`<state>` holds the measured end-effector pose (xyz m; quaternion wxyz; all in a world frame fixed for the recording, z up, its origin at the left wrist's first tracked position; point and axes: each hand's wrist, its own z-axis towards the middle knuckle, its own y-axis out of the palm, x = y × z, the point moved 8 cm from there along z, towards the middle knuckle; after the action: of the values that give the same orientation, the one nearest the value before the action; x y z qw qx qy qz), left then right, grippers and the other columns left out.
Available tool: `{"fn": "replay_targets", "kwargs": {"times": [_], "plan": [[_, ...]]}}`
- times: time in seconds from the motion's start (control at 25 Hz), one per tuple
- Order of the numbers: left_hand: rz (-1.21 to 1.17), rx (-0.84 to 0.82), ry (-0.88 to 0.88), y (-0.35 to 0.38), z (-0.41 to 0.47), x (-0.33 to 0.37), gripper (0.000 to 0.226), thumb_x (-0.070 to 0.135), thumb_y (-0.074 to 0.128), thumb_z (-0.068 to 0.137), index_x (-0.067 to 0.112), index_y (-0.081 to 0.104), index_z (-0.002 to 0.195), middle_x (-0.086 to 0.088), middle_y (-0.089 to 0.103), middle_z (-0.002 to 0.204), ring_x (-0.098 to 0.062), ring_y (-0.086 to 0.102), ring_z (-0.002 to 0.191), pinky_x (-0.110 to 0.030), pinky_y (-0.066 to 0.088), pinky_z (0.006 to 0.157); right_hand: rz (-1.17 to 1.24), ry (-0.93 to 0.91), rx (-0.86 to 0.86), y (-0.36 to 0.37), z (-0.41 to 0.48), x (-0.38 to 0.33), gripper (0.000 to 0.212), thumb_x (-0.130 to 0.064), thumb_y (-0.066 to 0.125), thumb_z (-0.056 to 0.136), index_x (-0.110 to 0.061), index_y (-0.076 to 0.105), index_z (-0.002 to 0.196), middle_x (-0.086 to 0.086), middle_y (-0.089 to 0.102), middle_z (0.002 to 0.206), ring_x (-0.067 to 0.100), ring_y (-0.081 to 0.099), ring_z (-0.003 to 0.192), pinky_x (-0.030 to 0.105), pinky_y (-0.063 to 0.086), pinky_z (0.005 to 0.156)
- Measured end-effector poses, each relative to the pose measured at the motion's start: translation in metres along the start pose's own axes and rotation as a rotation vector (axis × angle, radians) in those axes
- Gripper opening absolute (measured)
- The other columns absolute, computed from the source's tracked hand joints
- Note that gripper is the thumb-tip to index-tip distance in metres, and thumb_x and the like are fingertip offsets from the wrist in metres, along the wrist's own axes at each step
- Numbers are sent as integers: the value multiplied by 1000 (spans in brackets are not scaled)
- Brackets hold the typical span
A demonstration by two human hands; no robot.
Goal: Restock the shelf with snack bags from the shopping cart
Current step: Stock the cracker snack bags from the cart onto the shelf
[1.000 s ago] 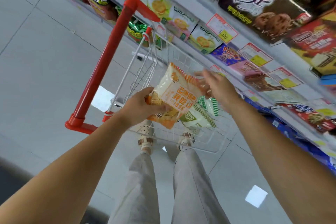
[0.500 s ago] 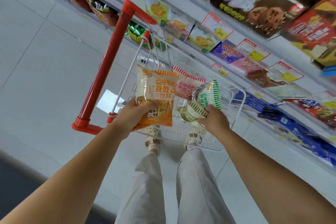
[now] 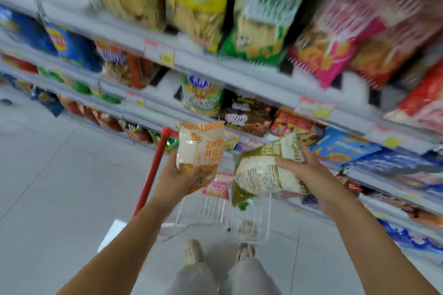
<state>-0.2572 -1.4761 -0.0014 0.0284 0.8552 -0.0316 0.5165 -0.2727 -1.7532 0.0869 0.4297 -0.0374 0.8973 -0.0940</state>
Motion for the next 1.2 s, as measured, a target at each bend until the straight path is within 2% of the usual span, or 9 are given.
{"fn": "replay_targets", "kwargs": {"times": [0.12,0.28,0.44,0.56,0.64,0.76,0.88,1.0,1.2], "plan": [[47,-10,204,19,-13,71,59,24,81,78,30,53,130,7,71,117,-16,69,106,-40,58,84,153,1,-41,2,-30,-36,43,-25,71,84,-27,55,124,4,71,107,24,74,78,44,60,63],[-9,-2,311,29,-28,133,59,24,80,80,33,52,130,9,69,119,-12,67,108,-40,55,91,282,-89,-29,-1,-62,-84,41,-40,65,83,-20,57,118,8,68,105,30,71,70,39,58,65],[-53,-9,368,40,-52,178,46,27,72,87,41,48,123,19,65,111,1,63,96,-17,51,69,240,-283,-38,3,-89,-130,60,-76,58,71,-33,65,112,-2,70,95,18,64,84,41,45,82],[-85,-35,395,47,-70,204,40,31,66,91,45,44,121,29,58,103,9,57,91,-9,45,62,267,-415,-117,4,-110,-150,53,-55,61,79,-19,63,118,-2,66,76,16,60,71,34,47,80],[-79,-33,396,51,-80,218,42,36,67,90,47,42,123,29,56,102,4,56,91,-19,46,73,83,-484,-98,3,-123,-155,69,-46,74,69,-24,50,130,-11,70,98,6,65,87,25,47,82],[2,-67,413,67,-90,239,49,47,70,84,54,41,123,25,58,115,-7,57,106,-34,46,90,-71,-540,101,-14,-134,-166,82,-59,78,59,-38,37,127,-15,52,127,2,54,112,22,49,83],[47,-137,460,91,-102,265,52,54,69,81,52,42,126,22,57,121,-8,55,110,-34,43,93,128,-593,200,-37,-149,-181,69,-46,74,71,-32,32,123,-10,58,115,2,60,94,15,47,62],[94,-198,472,110,-116,289,60,60,72,75,47,49,128,21,59,122,-3,55,109,-32,40,93,292,-664,331,-76,-163,-189,83,-55,72,61,-32,33,130,-9,58,117,10,61,98,28,52,71],[59,-256,527,123,-136,337,21,42,68,85,50,57,101,33,64,95,9,54,92,-25,39,78,395,-810,509,-156,-194,-231,70,-51,69,76,-32,36,135,-13,61,113,5,62,93,29,51,75]]}}
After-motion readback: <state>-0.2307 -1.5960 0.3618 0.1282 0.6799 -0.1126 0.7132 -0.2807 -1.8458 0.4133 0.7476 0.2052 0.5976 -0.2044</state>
